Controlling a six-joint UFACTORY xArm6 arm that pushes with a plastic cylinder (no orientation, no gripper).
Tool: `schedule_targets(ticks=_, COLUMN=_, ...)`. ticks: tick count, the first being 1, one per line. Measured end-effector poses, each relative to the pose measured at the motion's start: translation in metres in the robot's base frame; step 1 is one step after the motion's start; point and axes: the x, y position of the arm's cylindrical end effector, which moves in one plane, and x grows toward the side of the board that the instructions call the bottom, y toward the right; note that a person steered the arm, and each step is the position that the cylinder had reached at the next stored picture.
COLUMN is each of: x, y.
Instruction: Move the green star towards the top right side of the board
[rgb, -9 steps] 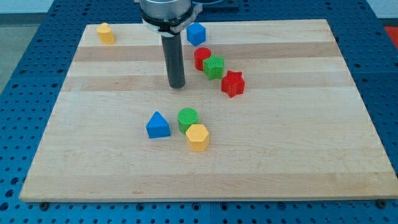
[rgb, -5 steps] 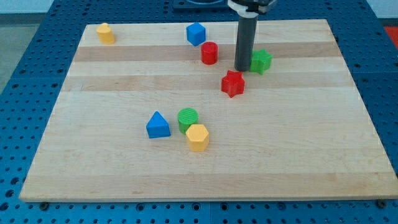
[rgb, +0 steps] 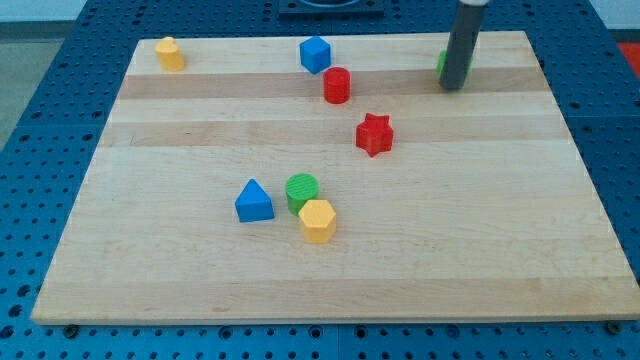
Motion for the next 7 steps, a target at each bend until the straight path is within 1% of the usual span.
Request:
schedule_targets(ticks=1, x=0.004, y=0.002)
schedule_targets(ticks=2, x=0.028, y=0.005)
schedule_targets(ticks=4, x=-0.015, y=0.007)
schedule_targets(ticks=7, x=-0.021, y=0.013)
